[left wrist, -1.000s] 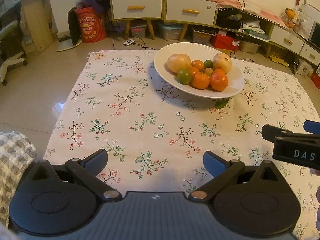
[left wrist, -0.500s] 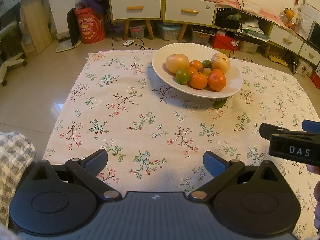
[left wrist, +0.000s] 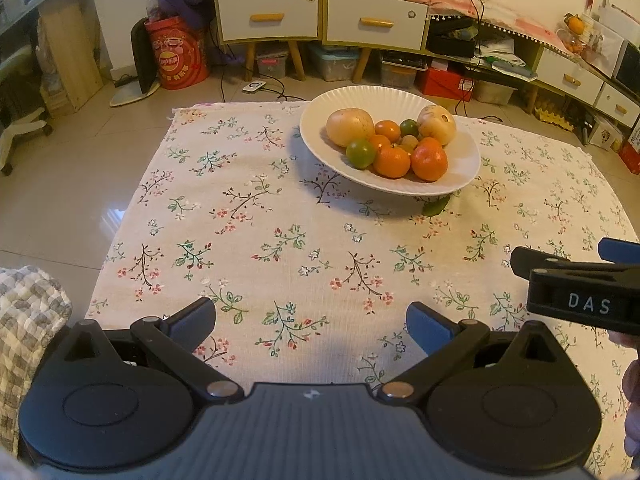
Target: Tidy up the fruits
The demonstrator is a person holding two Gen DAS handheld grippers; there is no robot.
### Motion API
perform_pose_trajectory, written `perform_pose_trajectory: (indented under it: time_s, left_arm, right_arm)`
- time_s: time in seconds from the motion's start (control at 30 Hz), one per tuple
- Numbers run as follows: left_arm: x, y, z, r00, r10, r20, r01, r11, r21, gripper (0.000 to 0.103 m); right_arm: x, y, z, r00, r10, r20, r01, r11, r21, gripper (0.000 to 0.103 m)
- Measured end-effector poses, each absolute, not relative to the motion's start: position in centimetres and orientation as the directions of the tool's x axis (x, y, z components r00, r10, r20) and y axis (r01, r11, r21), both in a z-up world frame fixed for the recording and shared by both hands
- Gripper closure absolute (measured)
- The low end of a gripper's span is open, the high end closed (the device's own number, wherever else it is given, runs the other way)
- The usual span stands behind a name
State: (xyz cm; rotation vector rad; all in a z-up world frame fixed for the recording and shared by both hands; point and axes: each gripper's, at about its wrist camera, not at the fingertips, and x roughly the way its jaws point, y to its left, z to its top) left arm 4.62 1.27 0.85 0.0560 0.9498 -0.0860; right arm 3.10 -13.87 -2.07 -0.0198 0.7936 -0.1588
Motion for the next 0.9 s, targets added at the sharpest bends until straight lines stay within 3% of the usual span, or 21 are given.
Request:
perform_pose_trajectory:
  time_s: [0.9]
  left_arm:
    - [4.6, 0.7, 2.1, 0.602, -0.058, -0.796, 0.112, 0.994, 0.012, 0.015]
  right_arm:
    - [3.2, -14.2, -1.1, 0.717, -0.15, -0.681, 0.142, 0.988, -0.068, 0.0]
